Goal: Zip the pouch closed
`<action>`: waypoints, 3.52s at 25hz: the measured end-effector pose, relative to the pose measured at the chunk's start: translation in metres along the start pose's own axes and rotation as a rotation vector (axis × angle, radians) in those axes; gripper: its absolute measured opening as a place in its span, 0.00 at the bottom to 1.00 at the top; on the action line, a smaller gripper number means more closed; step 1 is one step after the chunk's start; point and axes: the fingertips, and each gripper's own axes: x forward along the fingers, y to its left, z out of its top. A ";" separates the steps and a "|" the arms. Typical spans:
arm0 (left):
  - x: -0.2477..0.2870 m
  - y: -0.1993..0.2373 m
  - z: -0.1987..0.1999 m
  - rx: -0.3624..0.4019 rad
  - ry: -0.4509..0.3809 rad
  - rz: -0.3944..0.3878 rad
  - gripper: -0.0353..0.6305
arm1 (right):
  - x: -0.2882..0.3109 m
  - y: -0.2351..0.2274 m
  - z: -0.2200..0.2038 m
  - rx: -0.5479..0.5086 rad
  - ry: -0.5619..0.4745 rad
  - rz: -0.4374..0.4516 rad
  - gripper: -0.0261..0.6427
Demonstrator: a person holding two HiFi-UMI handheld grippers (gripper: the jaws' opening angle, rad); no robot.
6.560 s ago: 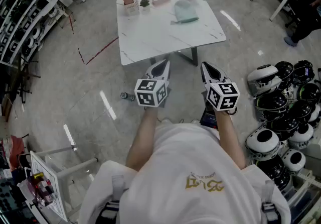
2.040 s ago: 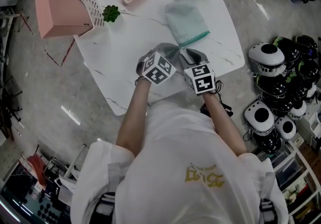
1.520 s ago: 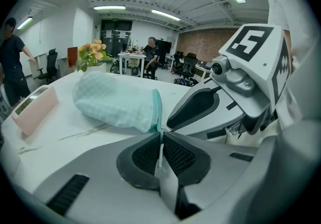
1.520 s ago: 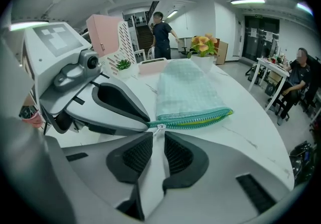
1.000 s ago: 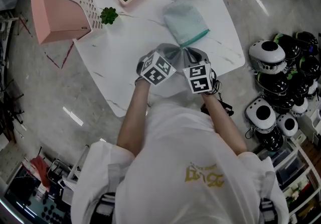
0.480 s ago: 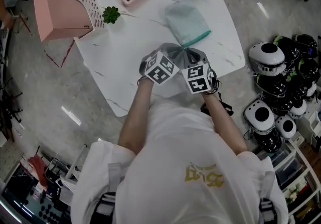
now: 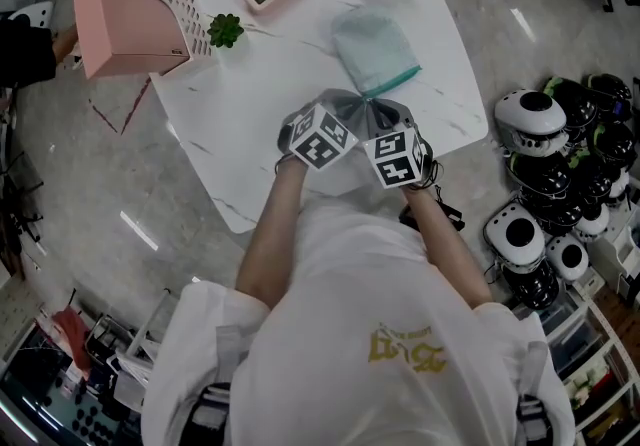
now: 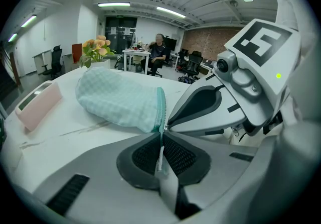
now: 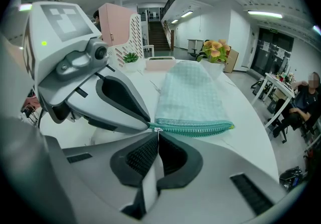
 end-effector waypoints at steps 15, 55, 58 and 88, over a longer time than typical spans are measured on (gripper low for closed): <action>-0.006 0.000 0.000 -0.013 0.004 0.019 0.11 | -0.005 -0.004 0.001 -0.029 0.004 -0.008 0.06; -0.028 0.010 -0.014 -0.076 -0.009 0.064 0.11 | -0.012 -0.044 -0.010 -0.019 0.050 -0.096 0.06; -0.029 0.011 -0.015 -0.082 -0.010 0.066 0.11 | -0.012 -0.050 -0.011 -0.012 0.053 -0.108 0.06; -0.075 0.026 -0.006 -0.231 -0.199 0.382 0.27 | -0.046 -0.078 -0.013 0.145 -0.075 -0.155 0.12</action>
